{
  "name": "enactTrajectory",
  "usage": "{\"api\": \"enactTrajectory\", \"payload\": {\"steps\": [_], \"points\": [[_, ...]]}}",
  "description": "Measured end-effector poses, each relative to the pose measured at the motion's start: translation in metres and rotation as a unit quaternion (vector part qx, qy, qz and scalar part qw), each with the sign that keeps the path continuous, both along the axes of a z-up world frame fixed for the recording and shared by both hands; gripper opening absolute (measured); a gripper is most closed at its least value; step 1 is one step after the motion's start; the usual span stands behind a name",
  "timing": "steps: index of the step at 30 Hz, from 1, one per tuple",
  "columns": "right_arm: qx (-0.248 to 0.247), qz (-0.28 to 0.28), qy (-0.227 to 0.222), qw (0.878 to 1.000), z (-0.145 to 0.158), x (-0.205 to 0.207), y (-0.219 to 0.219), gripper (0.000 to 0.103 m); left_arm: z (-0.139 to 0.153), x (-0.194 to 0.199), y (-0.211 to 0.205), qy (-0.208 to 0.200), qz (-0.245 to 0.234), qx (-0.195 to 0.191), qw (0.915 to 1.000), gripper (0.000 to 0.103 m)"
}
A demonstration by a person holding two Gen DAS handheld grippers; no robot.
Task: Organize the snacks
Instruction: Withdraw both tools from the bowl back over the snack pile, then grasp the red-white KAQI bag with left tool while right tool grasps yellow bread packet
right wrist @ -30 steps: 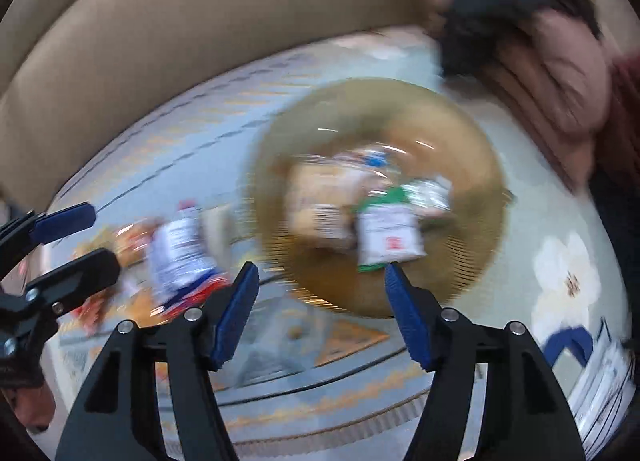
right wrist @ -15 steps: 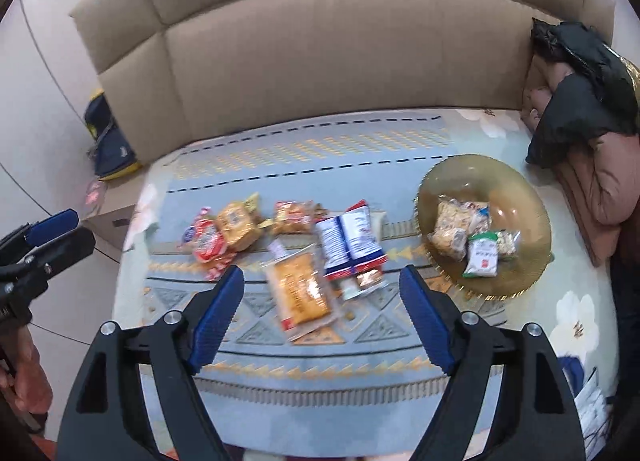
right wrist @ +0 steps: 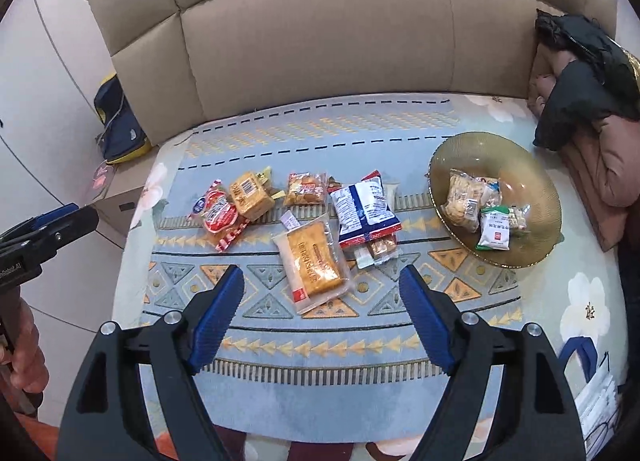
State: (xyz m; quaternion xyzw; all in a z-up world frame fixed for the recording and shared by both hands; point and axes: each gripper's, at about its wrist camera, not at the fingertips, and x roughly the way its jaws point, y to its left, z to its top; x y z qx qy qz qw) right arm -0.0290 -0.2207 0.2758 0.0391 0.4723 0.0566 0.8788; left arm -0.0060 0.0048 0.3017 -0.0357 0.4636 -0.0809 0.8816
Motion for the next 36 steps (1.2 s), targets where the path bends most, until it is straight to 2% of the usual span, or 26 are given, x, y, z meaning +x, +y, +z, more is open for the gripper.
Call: {"api": "enactTrajectory", "payload": {"steps": [12,15,17,20,22,25,31,33,36], "points": [[-0.033,0.011,0.0,0.999,-0.015,0.015,0.009,0.079,-0.037,0.021,-0.002,0.036,-0.012,-0.008,0.9993,0.082],[-0.036,0.02,0.004,0.999,-0.023,0.021,0.009,0.079,-0.05,0.03,0.011,0.045,0.003,-0.017,0.9988,0.082],[-0.037,0.03,0.002,0.999,-0.035,0.027,0.01,0.079,-0.069,0.039,0.033,0.062,0.042,-0.03,0.9968,0.086],[-0.016,0.048,0.012,0.999,-0.071,0.039,0.009,0.079,-0.114,0.059,0.076,0.106,0.113,-0.075,0.985,0.085],[-0.007,0.06,0.042,0.997,-0.108,0.047,0.012,0.074,-0.145,0.073,0.094,0.134,0.145,-0.105,0.9747,0.085],[0.02,0.081,0.071,0.994,-0.155,0.057,0.023,0.07,-0.185,0.099,0.102,0.164,0.163,-0.161,0.9595,0.085],[0.027,0.084,0.096,0.991,-0.207,0.079,0.033,0.07,-0.232,0.151,0.08,0.195,0.187,-0.177,0.9464,0.086],[0.027,0.084,0.096,0.991,-0.213,0.083,0.033,0.07,-0.241,0.164,0.073,0.201,0.193,-0.173,0.9447,0.086],[0.024,0.083,0.092,0.992,-0.218,0.09,0.031,0.071,-0.249,0.177,0.065,0.199,0.187,-0.168,0.9471,0.086]]}}
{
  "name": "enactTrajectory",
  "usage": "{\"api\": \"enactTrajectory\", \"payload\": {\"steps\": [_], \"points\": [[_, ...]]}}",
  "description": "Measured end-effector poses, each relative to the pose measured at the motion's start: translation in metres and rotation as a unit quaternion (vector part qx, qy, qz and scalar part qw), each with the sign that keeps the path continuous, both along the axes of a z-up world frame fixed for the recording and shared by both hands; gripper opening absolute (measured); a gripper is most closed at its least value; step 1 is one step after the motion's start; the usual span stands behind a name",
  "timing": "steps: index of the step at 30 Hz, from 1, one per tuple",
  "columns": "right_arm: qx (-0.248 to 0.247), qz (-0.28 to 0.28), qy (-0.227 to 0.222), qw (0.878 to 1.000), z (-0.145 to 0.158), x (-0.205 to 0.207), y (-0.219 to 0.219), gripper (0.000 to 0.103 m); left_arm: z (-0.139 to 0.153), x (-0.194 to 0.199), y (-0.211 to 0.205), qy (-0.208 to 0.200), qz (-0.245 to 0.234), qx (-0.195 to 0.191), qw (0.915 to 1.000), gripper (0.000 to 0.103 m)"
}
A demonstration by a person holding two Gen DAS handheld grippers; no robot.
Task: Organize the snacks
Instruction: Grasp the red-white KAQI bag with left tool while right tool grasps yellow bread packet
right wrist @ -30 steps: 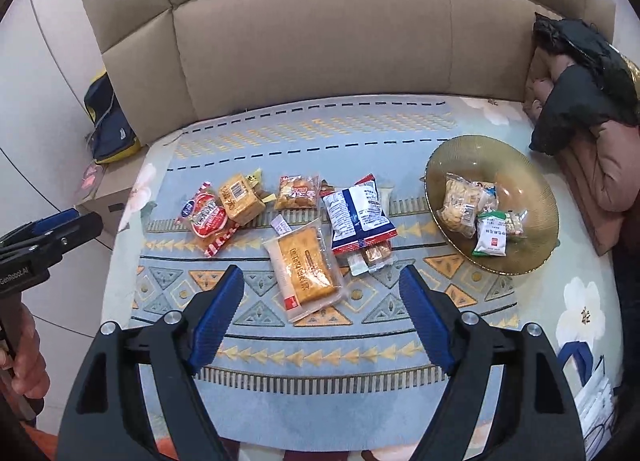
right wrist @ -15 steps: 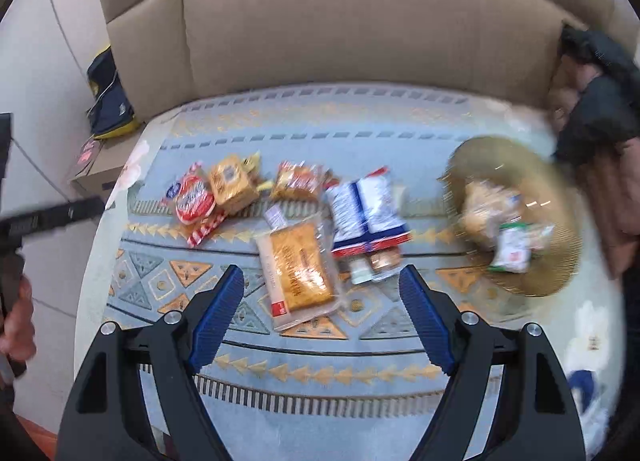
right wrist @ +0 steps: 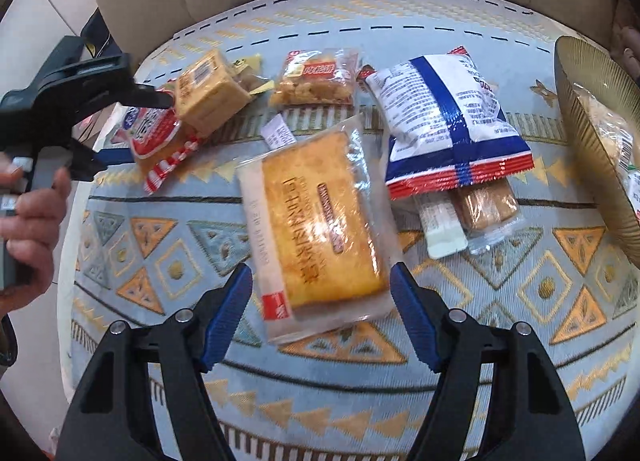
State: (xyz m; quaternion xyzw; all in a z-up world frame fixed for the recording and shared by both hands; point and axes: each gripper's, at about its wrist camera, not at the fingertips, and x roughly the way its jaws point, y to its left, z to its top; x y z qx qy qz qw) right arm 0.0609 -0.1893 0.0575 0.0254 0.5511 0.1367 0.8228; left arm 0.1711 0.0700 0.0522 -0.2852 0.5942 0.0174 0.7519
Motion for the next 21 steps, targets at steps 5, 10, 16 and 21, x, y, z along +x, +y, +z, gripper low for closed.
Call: {"api": "enactTrajectory", "payload": {"steps": [5,10,16,21], "points": [[-0.006,0.013,0.0,1.0,-0.005,0.012,0.005,0.073,-0.011,0.013,-0.009,0.005,-0.022,0.024,0.9995,0.09],[-0.04,0.042,-0.015,0.998,-0.012,0.014,0.03,0.087,-0.009,0.016,-0.018,-0.006,-0.044,0.064,0.997,0.079],[-0.121,0.076,-0.054,0.988,-0.025,-0.002,0.053,0.075,0.007,-0.007,-0.028,-0.05,-0.123,0.11,0.9851,0.063],[-0.097,0.068,-0.044,0.992,-0.022,-0.035,0.036,0.072,0.024,-0.048,-0.034,-0.072,-0.221,0.115,0.9658,0.062]]}}
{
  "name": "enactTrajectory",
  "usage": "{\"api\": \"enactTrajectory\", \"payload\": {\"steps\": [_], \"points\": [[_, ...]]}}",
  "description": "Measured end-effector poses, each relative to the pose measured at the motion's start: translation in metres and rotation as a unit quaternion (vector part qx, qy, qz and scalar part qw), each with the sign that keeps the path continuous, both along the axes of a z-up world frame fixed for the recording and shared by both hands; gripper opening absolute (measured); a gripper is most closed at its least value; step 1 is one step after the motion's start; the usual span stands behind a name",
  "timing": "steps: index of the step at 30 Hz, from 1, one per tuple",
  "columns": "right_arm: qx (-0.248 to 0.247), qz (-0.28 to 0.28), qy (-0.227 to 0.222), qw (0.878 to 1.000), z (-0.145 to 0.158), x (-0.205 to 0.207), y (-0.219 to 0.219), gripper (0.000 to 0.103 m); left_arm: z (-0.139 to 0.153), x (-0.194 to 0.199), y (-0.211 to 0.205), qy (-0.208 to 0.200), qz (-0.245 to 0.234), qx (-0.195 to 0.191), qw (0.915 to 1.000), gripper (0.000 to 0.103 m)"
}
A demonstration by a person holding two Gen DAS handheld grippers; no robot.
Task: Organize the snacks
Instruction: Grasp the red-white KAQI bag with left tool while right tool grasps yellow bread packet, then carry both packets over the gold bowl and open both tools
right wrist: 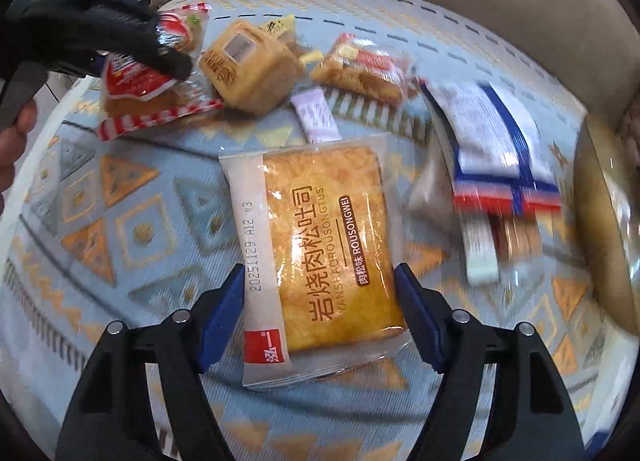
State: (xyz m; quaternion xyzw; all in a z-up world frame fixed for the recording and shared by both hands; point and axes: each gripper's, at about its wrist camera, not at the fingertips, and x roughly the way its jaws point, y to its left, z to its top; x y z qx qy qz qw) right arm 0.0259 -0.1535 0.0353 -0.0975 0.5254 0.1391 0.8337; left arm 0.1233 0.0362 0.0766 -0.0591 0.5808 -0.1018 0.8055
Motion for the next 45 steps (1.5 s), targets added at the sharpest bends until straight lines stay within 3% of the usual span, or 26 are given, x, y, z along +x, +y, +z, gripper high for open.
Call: {"api": "enactTrajectory", "payload": {"steps": [5,9,11,14,17,22,25,28,30,33,36,39,42,45], "points": [[0.017,-0.049,0.016,0.999,0.012,-0.047,-0.037,0.071,-0.002,-0.054,-0.016,0.033,-0.11,-0.035,0.9928,0.063],[0.027,-0.105,0.04,0.993,0.008,-0.068,-0.066,0.071,-0.025,-0.078,-0.039,0.056,-0.146,-0.003,0.9877,0.064],[0.034,-0.12,0.058,0.991,0.0,-0.074,-0.074,0.072,-0.035,-0.082,-0.044,0.06,-0.136,0.019,0.9886,0.073],[0.057,-0.118,0.069,0.989,0.001,-0.074,-0.078,0.076,-0.045,-0.084,-0.038,0.088,-0.082,-0.009,0.9927,0.086],[0.086,-0.121,0.084,0.985,0.0,-0.066,-0.081,0.084,-0.05,-0.099,-0.02,0.09,-0.006,-0.04,0.9951,0.087],[0.078,-0.118,0.087,0.986,-0.006,-0.053,-0.079,0.087,-0.053,-0.107,-0.024,0.079,0.018,-0.018,0.9965,0.091],[0.025,-0.112,0.088,0.99,-0.018,-0.049,-0.065,0.086,-0.056,-0.107,-0.039,0.068,0.022,0.004,0.9975,0.09],[0.004,-0.109,0.072,0.991,-0.019,-0.054,-0.057,0.082,-0.057,-0.107,-0.07,0.044,0.007,0.033,0.9985,0.074],[0.007,-0.104,0.062,0.993,-0.015,-0.056,-0.055,0.075,-0.052,-0.111,-0.08,0.026,-0.008,0.046,0.9986,0.064],[0.03,-0.106,0.065,0.992,-0.012,-0.059,-0.06,0.073,-0.044,-0.115,-0.093,0.018,-0.037,0.052,0.9978,0.06],[0.108,-0.126,0.082,0.983,-0.001,-0.064,-0.083,0.073,-0.025,-0.112,-0.099,0.012,-0.058,0.024,0.9979,0.059],[0.156,-0.145,0.084,0.974,0.011,-0.067,-0.101,0.073,0.006,-0.097,-0.115,0.005,-0.107,0.006,0.9942,0.059],[0.197,-0.167,0.064,0.964,0.037,-0.068,-0.124,0.073,0.048,-0.068,-0.133,-0.017,-0.167,0.016,0.9856,0.059],[0.203,-0.187,0.032,0.961,0.065,-0.063,-0.139,0.073,0.09,-0.039,-0.165,-0.037,-0.226,0.02,0.9731,0.059]]}}
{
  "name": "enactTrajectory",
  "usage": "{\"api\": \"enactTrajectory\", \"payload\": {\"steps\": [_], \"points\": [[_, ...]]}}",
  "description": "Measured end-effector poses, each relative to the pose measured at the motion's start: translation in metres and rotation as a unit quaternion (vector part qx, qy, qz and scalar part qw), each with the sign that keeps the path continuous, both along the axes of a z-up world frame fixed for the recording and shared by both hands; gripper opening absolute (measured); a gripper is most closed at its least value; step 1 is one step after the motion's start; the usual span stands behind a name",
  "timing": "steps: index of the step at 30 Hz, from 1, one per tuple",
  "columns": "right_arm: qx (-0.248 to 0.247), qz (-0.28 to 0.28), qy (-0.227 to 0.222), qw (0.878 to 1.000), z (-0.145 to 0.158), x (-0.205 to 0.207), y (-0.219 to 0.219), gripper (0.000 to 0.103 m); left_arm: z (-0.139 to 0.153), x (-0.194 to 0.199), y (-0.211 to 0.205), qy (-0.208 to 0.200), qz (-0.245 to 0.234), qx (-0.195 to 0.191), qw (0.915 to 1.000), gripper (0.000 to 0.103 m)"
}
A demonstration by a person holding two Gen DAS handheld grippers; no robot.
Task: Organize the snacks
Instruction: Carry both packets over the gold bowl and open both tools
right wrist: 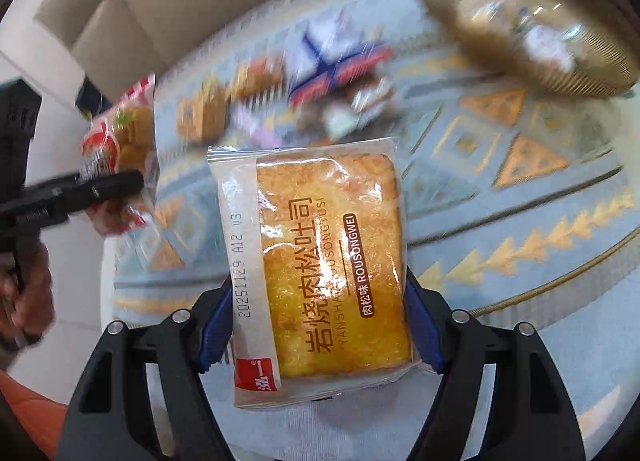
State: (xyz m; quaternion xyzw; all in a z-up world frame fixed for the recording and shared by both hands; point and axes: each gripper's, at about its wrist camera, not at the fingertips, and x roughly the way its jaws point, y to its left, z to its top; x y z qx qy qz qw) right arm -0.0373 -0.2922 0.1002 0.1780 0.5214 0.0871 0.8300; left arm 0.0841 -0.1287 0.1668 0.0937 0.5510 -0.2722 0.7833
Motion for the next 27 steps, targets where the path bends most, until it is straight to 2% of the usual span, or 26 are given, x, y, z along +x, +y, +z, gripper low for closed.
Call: {"api": "enactTrajectory", "payload": {"steps": [3,7,10,13,15,16,18,21,25,27], "points": [[-0.008,-0.041,-0.025,0.999,0.025,0.009,-0.029,0.073,0.027,0.031,-0.049,0.01,-0.049,-0.009,0.9987,0.059],[-0.046,-0.107,-0.042,0.992,0.049,0.032,-0.071,0.073,0.04,0.057,-0.093,-0.004,-0.078,-0.031,0.9965,0.059],[-0.082,-0.154,-0.046,0.984,0.061,0.055,-0.1,0.073,0.044,0.074,-0.135,-0.012,-0.081,-0.062,0.9947,0.06],[-0.087,-0.195,-0.069,0.974,0.077,0.076,-0.125,0.073,0.048,0.089,-0.164,-0.018,-0.076,-0.095,0.9923,0.061],[-0.101,-0.215,-0.09,0.967,0.089,0.085,-0.139,0.073,0.053,0.098,-0.182,-0.019,-0.083,-0.113,0.9899,0.074],[-0.115,-0.222,-0.095,0.963,0.091,0.095,-0.144,0.076,0.054,0.103,-0.188,-0.019,-0.088,-0.119,0.9888,0.089],[-0.136,-0.231,-0.085,0.96,0.088,0.11,-0.151,0.085,0.056,0.108,-0.195,-0.026,-0.082,-0.125,0.9885,0.09],[-0.114,-0.232,-0.074,0.963,0.078,0.104,-0.155,0.084,0.057,0.109,-0.189,-0.01,-0.076,-0.131,0.9885,0.09],[-0.106,-0.221,-0.073,0.967,0.076,0.087,-0.148,0.084,0.064,0.103,-0.165,-0.016,-0.062,-0.103,0.9926,0.09],[-0.093,-0.209,-0.069,0.971,0.075,0.08,-0.138,0.085,0.07,0.101,-0.144,-0.003,-0.04,-0.1,0.9942,0.09]]}}
